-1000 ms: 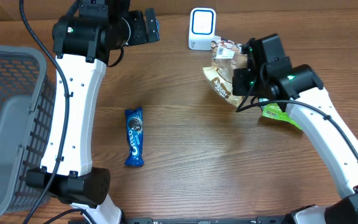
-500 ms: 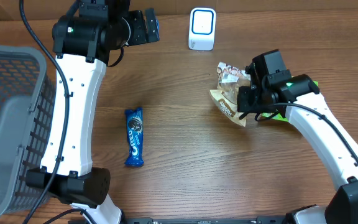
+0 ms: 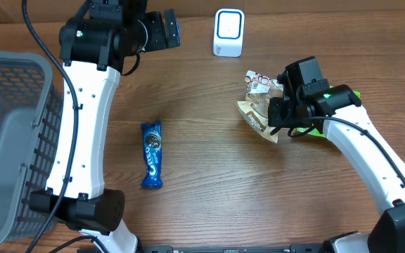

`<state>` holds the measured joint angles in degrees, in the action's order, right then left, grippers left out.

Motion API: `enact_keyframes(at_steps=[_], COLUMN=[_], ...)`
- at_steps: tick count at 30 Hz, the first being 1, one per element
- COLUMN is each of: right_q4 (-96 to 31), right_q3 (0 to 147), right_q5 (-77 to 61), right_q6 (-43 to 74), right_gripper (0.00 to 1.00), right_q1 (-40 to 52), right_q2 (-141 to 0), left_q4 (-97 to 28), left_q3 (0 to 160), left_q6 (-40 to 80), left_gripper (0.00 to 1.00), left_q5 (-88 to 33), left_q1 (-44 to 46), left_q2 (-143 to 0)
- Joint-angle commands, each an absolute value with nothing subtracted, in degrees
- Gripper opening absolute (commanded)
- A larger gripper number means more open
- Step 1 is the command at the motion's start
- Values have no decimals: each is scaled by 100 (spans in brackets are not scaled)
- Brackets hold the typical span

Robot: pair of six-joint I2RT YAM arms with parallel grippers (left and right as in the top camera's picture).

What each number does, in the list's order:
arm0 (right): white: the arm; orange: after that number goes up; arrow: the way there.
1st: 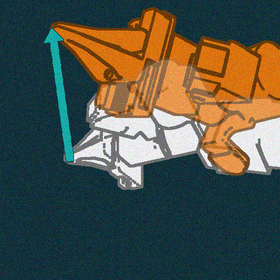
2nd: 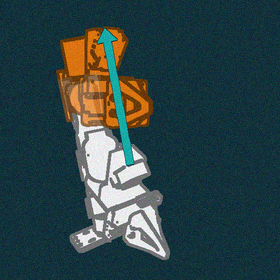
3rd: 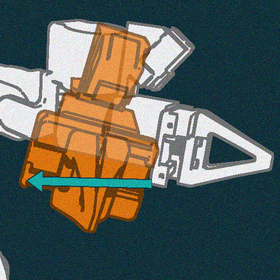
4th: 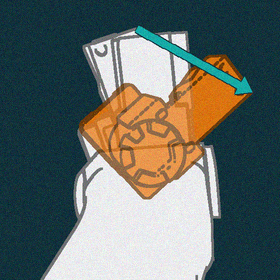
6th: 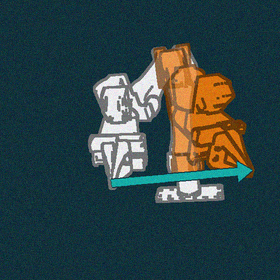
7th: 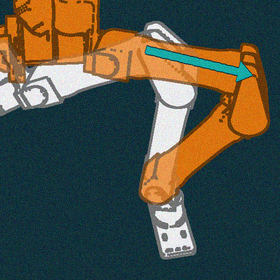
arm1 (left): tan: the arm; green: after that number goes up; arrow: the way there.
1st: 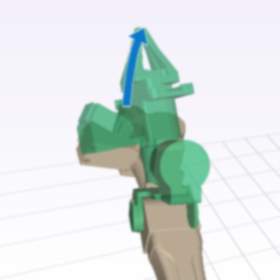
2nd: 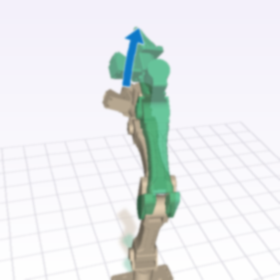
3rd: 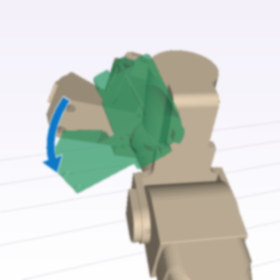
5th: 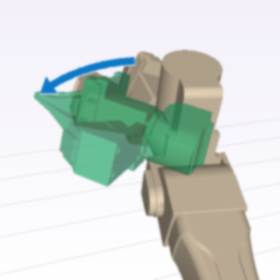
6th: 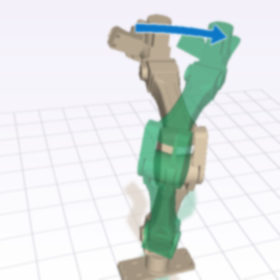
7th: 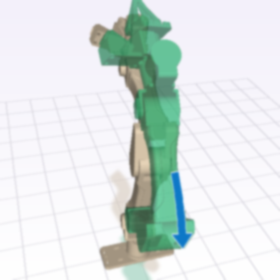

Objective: Scan the item barcode
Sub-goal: 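Lower the cookie bag down and right of the scanner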

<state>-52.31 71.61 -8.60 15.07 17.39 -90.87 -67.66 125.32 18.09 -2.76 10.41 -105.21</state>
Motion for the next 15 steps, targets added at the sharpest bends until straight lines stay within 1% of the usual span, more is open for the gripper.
enact_keyframes(at_steps=[1, 15], right_q4=[-5192, -5155], right_q3=[7161, 7161], right_q5=[-884, -862], right_q6=[1544, 1544], right_gripper=[4, 4], right_q1=[1737, 1710], right_q2=[-9078, -9078], left_q4=[-6748, -6748], left_q3=[12637, 12637], left_q6=[1865, 1865], left_gripper=[100, 100], left_q5=[-294, -294], left_q1=[1052, 1052], left_q2=[-10377, -10377])
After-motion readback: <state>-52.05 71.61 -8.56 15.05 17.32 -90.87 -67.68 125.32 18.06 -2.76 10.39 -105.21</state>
